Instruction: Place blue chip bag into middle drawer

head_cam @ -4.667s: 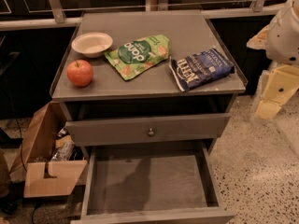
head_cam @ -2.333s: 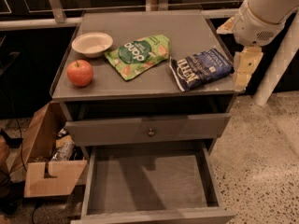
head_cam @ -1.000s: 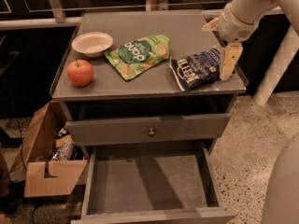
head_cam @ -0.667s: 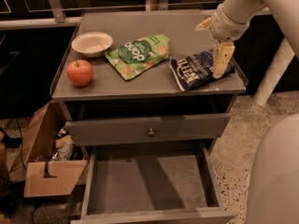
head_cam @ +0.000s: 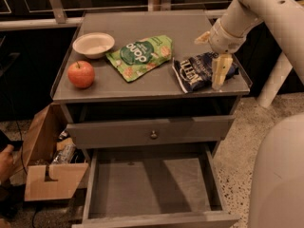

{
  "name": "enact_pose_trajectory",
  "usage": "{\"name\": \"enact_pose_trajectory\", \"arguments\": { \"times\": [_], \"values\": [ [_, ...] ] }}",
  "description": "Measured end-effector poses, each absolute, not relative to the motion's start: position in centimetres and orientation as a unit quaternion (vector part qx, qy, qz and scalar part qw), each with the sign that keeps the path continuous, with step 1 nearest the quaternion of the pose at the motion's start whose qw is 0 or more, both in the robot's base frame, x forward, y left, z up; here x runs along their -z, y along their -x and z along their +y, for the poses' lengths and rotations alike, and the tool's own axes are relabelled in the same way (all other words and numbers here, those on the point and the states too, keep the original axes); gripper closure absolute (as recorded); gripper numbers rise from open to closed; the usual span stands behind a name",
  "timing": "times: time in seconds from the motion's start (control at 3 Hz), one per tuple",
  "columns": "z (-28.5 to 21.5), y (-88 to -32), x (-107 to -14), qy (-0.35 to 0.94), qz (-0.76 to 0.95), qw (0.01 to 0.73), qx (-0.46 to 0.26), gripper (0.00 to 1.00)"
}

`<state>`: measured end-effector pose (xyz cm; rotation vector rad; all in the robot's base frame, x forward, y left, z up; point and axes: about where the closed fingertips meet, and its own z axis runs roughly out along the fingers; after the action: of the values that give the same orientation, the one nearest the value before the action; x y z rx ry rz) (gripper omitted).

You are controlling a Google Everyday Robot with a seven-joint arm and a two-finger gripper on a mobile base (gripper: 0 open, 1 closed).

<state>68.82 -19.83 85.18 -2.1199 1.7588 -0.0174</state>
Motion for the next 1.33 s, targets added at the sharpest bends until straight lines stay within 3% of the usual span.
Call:
{"name": "enact_pose_trajectory", "arguments": {
  "times": [0.33,1.33],
  "values": [
    [-19.76,-68.37,-83.11,0.75,0.634,0.19,-0.01,0.0],
    [-19.74,-68.36,-83.02,0.75,0.634,0.189,-0.011,0.66]
  ]
}}
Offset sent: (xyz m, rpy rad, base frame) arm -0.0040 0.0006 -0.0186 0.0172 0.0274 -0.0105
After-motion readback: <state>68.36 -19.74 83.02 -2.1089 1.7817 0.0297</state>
